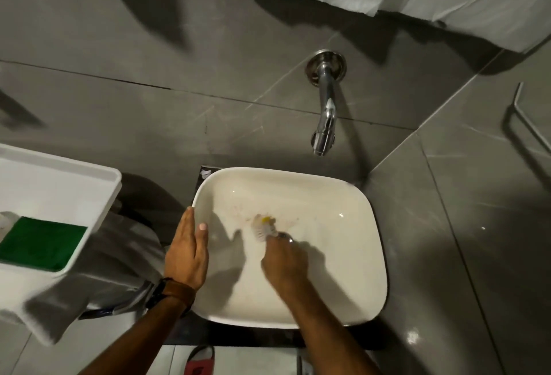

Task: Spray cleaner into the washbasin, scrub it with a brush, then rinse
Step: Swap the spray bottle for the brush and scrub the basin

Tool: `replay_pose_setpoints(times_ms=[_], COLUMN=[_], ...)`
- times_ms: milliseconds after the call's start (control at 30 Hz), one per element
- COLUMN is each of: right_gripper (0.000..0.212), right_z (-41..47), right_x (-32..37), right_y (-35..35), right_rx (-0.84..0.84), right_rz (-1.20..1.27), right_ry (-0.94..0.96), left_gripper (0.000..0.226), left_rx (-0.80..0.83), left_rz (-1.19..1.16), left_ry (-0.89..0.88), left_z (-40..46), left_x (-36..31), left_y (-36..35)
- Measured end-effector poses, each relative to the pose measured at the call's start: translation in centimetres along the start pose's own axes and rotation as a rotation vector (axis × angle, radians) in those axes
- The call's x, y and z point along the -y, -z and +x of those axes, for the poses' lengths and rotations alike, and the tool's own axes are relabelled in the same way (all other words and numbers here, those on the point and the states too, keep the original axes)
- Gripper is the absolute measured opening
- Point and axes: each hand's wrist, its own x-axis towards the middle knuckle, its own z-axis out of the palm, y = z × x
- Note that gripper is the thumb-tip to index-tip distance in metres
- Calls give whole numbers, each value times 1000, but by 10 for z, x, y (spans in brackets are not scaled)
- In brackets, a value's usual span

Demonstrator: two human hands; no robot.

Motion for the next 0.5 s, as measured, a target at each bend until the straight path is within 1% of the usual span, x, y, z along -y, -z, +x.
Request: replay_pose_setpoints(times_ms=[67, 100, 133, 167, 233, 267, 333, 433, 500], right_gripper=[32, 37, 44, 48, 45, 41, 36, 35, 37], right_z=[15, 9, -3, -21, -50, -53, -32, -8, -28], right_x=[-39, -60, -72, -73, -49, -34, -15, -35, -50], right_y=[10, 10, 7, -2, -25, -32, -28, -9, -17], right_rx=[-25, -16, 29, 89, 209, 206, 73, -1, 26], right_rz=[-19, -39, -46, -36, 31, 68, 89, 63, 44], right_ry=[-149, -213, -232, -216, -123, -67, -34, -151, -176], left_gripper=[66, 66, 66, 66, 67, 67, 68, 67, 63], left_rx=[-2, 2, 8, 12, 26, 31, 30, 25, 32], left_rz=[9, 19, 32, 44, 72, 86, 103, 108, 111], left_ry=[-4, -1, 2, 6, 10, 7, -5, -5, -13], left_z=[1, 1, 1, 1, 1, 0, 0, 0, -1], left_x=[0, 0, 0, -1, -2, -2, -3, -3, -4], left_y=[0, 0, -1, 0, 1, 1, 2, 2, 2])
